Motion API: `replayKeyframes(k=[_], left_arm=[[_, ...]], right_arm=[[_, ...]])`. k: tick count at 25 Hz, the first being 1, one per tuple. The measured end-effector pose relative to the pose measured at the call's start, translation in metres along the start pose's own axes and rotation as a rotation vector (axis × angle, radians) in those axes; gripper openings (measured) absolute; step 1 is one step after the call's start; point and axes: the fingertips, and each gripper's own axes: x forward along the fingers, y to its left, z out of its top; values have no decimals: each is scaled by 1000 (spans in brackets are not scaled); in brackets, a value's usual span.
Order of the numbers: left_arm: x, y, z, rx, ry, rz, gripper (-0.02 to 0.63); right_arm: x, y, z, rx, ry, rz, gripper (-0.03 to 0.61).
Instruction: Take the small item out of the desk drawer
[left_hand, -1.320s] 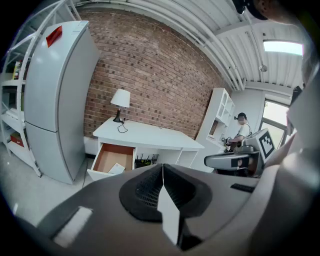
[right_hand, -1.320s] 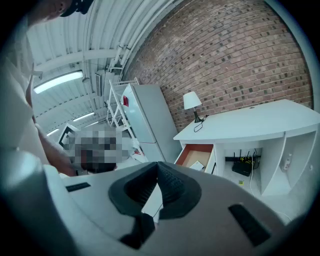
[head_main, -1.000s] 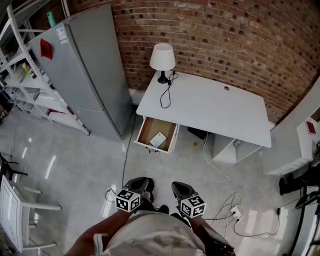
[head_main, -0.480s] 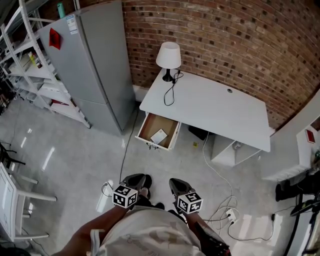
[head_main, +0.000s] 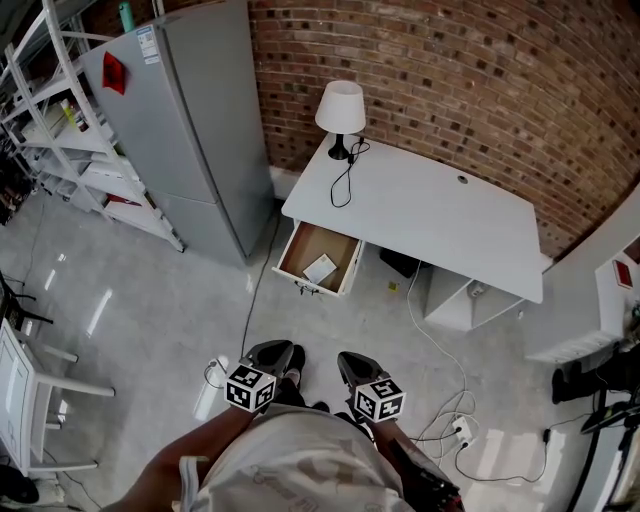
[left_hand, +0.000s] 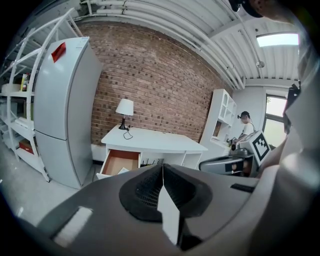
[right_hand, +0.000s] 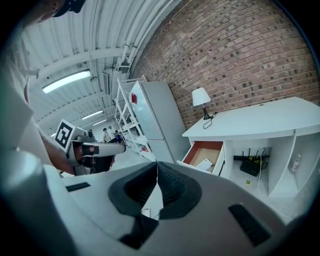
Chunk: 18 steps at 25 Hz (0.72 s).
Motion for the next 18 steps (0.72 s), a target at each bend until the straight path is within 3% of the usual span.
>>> replayKeyframes(k=[7,18], left_arm=[[-2,-14,6,3,-36,-72,6],[6,-5,12,-16,-56,-117,5]], right_arm=[[1,3,12,3,-48,47,6],[10,3,21,-39,-40,68,6]])
